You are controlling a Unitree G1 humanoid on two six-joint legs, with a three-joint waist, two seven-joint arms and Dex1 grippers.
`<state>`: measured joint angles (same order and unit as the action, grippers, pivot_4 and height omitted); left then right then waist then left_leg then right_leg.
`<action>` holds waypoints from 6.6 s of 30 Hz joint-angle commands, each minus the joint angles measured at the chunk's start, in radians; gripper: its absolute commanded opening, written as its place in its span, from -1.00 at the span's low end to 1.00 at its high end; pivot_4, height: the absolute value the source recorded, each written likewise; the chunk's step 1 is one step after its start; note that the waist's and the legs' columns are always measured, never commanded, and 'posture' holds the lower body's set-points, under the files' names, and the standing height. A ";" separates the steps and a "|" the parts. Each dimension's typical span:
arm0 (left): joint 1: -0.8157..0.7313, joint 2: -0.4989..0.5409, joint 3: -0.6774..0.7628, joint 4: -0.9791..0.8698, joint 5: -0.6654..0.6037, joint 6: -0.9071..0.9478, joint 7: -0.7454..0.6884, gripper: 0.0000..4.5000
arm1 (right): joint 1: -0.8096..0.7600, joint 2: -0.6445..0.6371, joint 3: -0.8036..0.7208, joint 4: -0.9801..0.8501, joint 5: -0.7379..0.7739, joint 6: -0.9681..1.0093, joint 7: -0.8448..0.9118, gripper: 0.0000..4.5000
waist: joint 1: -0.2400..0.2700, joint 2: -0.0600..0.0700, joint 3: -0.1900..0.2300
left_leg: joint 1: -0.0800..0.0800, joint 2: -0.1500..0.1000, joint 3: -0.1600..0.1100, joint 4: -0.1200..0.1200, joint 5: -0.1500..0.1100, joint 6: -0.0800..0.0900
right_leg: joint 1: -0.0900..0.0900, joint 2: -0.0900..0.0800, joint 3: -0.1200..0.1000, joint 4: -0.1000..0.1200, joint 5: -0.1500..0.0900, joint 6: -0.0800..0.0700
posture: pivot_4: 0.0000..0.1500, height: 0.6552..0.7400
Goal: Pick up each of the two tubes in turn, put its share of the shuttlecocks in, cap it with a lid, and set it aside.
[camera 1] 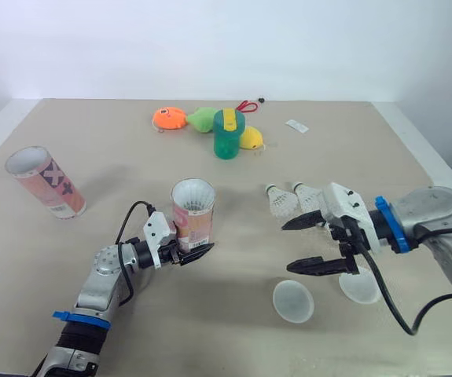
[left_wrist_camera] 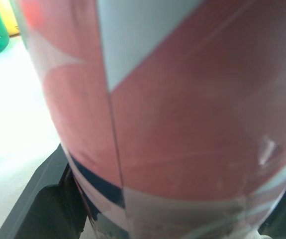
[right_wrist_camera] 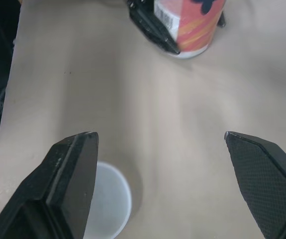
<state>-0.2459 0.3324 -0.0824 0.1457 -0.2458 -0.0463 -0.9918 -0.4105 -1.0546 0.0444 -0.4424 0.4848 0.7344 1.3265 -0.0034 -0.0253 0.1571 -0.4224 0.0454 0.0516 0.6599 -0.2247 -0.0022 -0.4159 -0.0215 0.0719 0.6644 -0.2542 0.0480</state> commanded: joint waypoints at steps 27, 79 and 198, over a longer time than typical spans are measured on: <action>0.035 0.082 -0.074 0.082 0.002 0.096 -0.056 0.63 | 0.140 0.079 0.238 0.094 -0.287 -0.299 -0.085 -0.99 | -0.020 -0.001 -0.010 | 0.017 0.002 0.000 -0.005 -0.001 -0.001 | 0.012 0.000 0.001 0.000 -0.004 -0.003 | 1.00 1.00; 0.046 0.091 -0.088 0.079 0.012 0.099 -0.030 0.63 | -0.690 0.566 0.435 0.292 -0.420 -0.229 -0.229 -0.99 | -0.020 0.002 -0.009 | 0.015 0.001 0.000 -0.008 -0.001 -0.002 | 0.008 -0.001 -0.001 0.000 -0.001 -0.011 | 1.00 1.00; 0.042 0.265 0.005 -0.020 -0.073 0.160 -0.135 1.00 | 0.062 0.520 -0.009 -0.044 0.000 -0.130 -0.328 0.96 | -0.042 0.003 -0.019 | 0.017 0.006 -0.011 -0.028 -0.008 -0.005 | 0.009 0.007 -0.004 -0.011 -0.018 -0.014 | 1.00 1.00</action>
<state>-0.2270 0.5721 -0.1049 0.0991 -0.3236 0.0759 -1.1244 -0.3429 -0.5317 0.0349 -0.4496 0.4989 0.6628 1.0100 -0.0454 -0.0222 0.1377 -0.4060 0.0519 0.0408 0.6313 -0.2324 -0.0072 -0.4078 -0.0133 0.0686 0.6536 -0.2717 0.0339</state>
